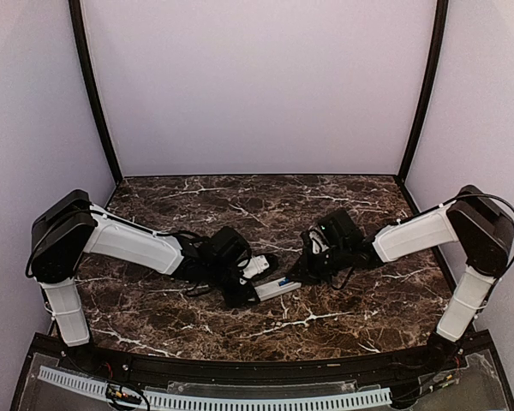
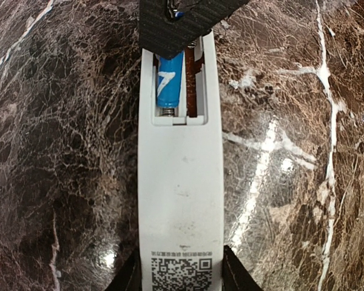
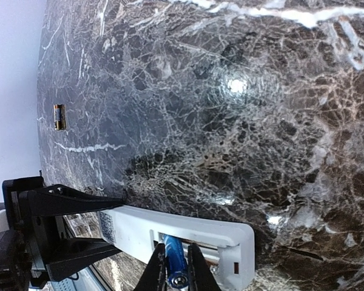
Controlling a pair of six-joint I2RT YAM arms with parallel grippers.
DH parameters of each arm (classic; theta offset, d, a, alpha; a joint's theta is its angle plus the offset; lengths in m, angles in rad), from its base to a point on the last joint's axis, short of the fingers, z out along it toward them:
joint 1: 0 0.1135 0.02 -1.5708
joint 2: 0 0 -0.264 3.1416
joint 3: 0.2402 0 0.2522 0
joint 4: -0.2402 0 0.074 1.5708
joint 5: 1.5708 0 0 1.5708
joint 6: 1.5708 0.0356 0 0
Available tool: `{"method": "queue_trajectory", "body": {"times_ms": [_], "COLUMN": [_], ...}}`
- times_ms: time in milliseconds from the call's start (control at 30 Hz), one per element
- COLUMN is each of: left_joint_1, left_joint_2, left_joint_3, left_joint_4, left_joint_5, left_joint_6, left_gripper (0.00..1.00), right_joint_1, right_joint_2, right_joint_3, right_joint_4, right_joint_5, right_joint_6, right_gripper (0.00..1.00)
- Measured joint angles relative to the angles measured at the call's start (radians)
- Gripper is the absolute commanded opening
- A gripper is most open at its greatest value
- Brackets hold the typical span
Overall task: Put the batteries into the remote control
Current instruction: Load the battery into the battery compartment.
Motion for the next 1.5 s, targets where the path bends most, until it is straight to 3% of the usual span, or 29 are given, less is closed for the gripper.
{"method": "queue_trajectory", "body": {"times_ms": [733, 1233, 1500], "left_joint_1": [-0.004, -0.004, -0.004], "left_joint_2": [0.0, 0.0, 0.0], "left_joint_3": [0.0, 0.0, 0.0], "left_joint_4": [0.0, 0.0, 0.0], "left_joint_5": [-0.01, -0.01, -0.01], "left_joint_6": [0.001, 0.001, 0.001], "left_gripper": [0.0, 0.0, 0.0], "right_joint_1": [0.014, 0.02, 0.02], "right_joint_2": [0.013, 0.012, 0.0], "right_joint_3": [0.105, 0.173, 0.177], "right_joint_4": [-0.196, -0.335, -0.403], "right_joint_5": [0.047, 0.126, 0.153], "right_joint_6": [-0.087, -0.166, -0.199], "right_gripper": [0.36, 0.38, 0.29]}}
